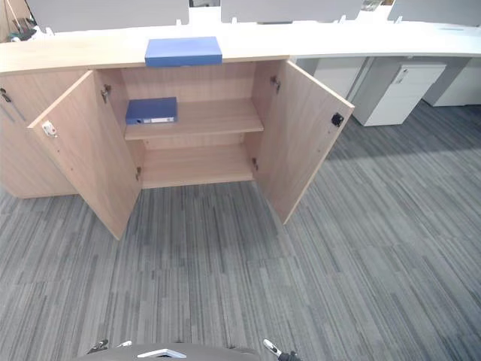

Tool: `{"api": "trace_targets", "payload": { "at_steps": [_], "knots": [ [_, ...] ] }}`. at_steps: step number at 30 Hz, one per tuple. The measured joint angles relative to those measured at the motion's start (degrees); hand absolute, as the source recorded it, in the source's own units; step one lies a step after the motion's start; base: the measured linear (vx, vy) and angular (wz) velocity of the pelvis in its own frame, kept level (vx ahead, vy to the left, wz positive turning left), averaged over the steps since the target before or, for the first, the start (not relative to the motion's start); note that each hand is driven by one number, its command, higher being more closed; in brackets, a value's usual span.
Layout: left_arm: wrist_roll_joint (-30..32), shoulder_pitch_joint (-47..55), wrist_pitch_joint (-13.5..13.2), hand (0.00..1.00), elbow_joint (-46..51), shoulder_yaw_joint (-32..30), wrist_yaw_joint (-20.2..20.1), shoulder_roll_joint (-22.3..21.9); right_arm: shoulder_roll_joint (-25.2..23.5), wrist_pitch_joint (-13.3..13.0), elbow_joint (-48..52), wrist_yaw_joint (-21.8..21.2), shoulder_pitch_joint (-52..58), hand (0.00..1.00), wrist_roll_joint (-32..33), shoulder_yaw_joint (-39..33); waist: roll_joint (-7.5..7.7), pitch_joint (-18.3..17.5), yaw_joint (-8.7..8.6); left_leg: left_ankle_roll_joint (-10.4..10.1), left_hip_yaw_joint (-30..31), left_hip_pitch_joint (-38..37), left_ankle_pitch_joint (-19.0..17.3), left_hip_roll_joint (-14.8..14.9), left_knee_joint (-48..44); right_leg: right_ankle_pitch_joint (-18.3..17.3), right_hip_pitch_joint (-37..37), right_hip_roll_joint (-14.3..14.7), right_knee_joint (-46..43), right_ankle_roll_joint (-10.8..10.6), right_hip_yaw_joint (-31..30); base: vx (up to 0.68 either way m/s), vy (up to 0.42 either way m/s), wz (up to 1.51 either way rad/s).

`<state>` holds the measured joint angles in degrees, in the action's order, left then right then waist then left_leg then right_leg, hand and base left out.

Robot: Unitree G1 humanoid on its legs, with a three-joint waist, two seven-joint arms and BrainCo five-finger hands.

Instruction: Walk over to the cabinet, pick up the folder, carry it to the office cabinet, place the folder inside the office cabinet, then close the office cabinet door

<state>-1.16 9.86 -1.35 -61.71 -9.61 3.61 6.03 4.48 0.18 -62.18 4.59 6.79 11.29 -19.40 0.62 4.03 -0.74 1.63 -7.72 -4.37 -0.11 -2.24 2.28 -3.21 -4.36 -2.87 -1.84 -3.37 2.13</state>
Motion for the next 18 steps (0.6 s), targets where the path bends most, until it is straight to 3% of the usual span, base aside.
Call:
{"api": "trace_targets", "payload": {
  "at_steps": [7,18],
  "knots": [
    [0.26,-1.29,0.00,0.00,-0.21,-0.37,-0.02,-0.01,-1.13,-0.03,-0.05,-0.11,-3.83,0.00,-0.51,-1.51,0.18,2.12,-0.26,-0.72,-0.33,-2.06,0.59,-0.17,2.25,0.20,-1.82,-0.01,1.38,-0.30,0.48,0.05,-0.009,0.00],
    [0.28,-1.62,0.00,0.00,-0.38,0.82,-0.03,-0.04,-1.86,0.00,-1.52,-0.19,-5.96,0.00,-1.74,-0.99,-0.05,2.42,-0.29,-0.68,-0.48,-1.81,1.08,-0.19,2.73,0.38,-1.71,-0.02,2.24,-0.41,0.99,-0.05,-0.026,0.01]
  ]
}}
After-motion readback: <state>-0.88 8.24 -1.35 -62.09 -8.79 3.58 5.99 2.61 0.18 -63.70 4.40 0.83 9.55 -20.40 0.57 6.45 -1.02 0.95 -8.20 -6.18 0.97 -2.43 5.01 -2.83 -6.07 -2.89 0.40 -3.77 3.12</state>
